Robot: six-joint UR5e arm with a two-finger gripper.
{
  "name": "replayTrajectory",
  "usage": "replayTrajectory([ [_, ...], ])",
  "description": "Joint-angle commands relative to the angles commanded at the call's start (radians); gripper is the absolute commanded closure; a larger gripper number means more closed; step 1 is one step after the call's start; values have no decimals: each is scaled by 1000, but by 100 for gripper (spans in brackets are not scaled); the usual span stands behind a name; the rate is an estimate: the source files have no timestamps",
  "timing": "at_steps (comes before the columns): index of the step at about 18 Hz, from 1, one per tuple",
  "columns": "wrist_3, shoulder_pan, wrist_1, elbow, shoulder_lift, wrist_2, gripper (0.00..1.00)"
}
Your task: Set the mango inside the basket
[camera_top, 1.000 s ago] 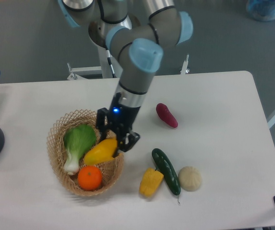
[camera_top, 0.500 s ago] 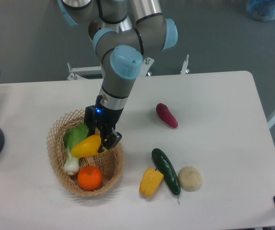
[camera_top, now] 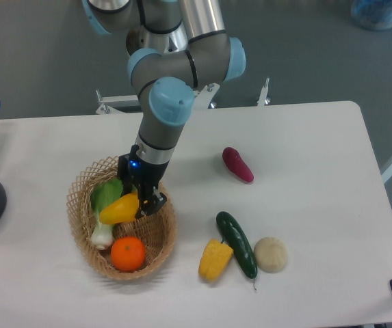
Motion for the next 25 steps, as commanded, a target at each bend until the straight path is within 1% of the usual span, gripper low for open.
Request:
replayTrajectory([
  [2,0,0,0,-2,-17,3,77],
  [4,0,-2,0,-3,-20,5,76],
  [5,0,-2,0,-5,-23,5,71],
  [6,0,-2,0,0,-29,5,58],
  [7,-2,-5,0,2,-35,6,53],
  [8,-2,-6,0,0,-37,6,53],
  [9,-2,-6,0,-2,-37,6,49],
  [10,-2,-6,0,-3,-37,6,39],
  [12,-2,-6,0,2,-44,8,35],
  [13,0,-6,2,3,-49,15,29],
  [14,0,-6,3,3,-49,29,21],
  [15,0,-6,3,3,-46,38,8],
  [16,-3,-6,3,2,-43,40,0],
  [18,-3,-5,6,3,-35,42,0],
  [22,-5,9,3,34,12,45,0],
  [24,-8,61,3,81,49,43,0],
  [25,-14,84,3,121,54,43,0],
])
